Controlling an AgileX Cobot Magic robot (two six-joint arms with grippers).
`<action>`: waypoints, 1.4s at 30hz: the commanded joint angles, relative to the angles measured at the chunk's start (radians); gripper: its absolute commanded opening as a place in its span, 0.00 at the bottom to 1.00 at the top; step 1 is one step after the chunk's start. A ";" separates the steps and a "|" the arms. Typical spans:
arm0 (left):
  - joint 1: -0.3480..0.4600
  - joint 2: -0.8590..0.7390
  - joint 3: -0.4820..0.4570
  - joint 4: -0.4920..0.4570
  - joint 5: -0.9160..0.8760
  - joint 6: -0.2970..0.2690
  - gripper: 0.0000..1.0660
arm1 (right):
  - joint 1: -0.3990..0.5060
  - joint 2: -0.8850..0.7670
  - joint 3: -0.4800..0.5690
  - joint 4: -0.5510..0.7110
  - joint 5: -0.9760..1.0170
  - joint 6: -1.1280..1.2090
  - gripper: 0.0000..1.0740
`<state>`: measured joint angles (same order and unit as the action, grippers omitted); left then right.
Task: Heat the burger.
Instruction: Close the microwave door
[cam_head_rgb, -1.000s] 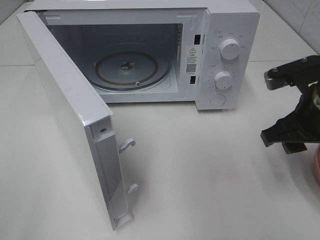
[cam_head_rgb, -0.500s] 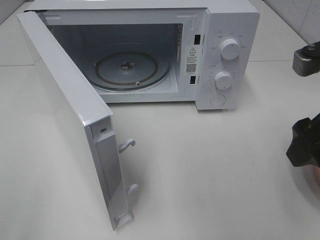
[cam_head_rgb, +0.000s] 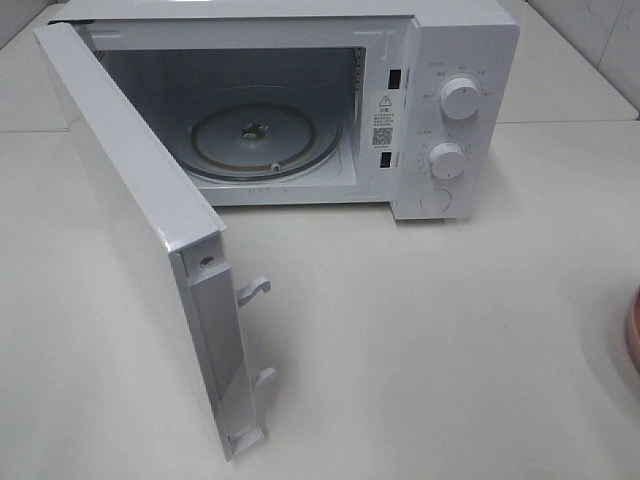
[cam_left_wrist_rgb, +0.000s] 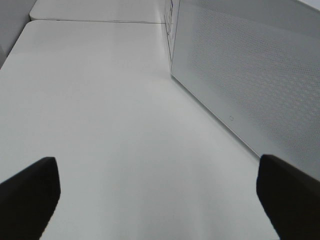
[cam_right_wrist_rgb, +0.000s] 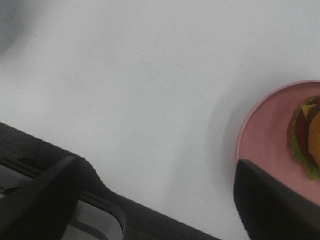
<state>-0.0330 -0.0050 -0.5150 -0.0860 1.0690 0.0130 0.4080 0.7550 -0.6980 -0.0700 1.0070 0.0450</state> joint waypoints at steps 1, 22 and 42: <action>0.004 -0.013 0.001 -0.002 -0.002 -0.005 0.94 | -0.001 -0.110 0.044 0.007 0.029 -0.011 0.71; 0.004 -0.013 0.001 -0.002 -0.002 -0.005 0.94 | -0.283 -0.656 0.200 0.026 -0.032 -0.045 0.77; 0.004 -0.012 0.001 -0.002 -0.002 -0.005 0.94 | -0.388 -0.795 0.209 0.034 -0.045 -0.024 0.69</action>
<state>-0.0330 -0.0050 -0.5150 -0.0860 1.0690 0.0130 0.0260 -0.0050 -0.4920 -0.0320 0.9740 0.0180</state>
